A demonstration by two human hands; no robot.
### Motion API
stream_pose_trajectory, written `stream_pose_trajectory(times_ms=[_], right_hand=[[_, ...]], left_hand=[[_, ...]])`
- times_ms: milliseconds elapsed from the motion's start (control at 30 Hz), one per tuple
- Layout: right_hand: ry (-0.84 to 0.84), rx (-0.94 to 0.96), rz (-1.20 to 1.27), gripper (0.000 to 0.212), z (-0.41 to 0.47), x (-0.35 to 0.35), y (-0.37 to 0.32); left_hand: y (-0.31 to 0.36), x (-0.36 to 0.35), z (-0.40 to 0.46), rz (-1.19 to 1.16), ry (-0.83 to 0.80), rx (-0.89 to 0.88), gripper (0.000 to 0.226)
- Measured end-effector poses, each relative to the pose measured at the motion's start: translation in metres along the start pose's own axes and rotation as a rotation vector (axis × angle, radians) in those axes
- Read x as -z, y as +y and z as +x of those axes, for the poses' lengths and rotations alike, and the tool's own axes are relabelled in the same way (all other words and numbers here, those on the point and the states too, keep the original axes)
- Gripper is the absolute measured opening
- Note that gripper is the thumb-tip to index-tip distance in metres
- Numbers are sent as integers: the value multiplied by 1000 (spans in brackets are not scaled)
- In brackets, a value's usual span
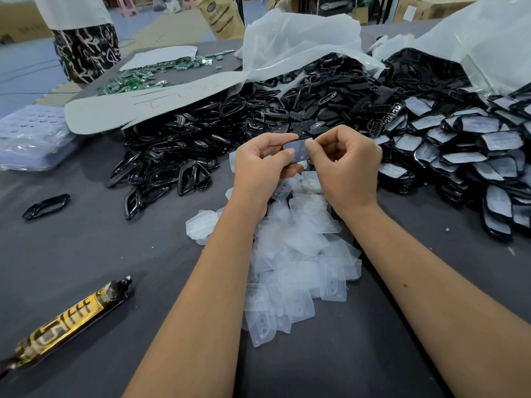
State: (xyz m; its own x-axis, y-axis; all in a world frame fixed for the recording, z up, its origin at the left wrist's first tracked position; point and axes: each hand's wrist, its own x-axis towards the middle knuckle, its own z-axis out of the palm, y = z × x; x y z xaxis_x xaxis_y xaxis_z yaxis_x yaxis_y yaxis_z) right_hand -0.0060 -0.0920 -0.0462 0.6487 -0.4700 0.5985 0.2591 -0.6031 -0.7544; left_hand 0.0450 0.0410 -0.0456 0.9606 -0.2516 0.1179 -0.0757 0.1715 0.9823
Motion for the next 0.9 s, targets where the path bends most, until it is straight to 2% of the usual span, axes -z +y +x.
stream_pose_trajectory(times_ms=[467,900], right_hand=[[-58,-6,34,14,0,1,1],[-25,-30,19,17,0,0,1]], left_hand=[[2,0,-3,56,30,-11,21],[-3,-1,0,75,38,-54,16]])
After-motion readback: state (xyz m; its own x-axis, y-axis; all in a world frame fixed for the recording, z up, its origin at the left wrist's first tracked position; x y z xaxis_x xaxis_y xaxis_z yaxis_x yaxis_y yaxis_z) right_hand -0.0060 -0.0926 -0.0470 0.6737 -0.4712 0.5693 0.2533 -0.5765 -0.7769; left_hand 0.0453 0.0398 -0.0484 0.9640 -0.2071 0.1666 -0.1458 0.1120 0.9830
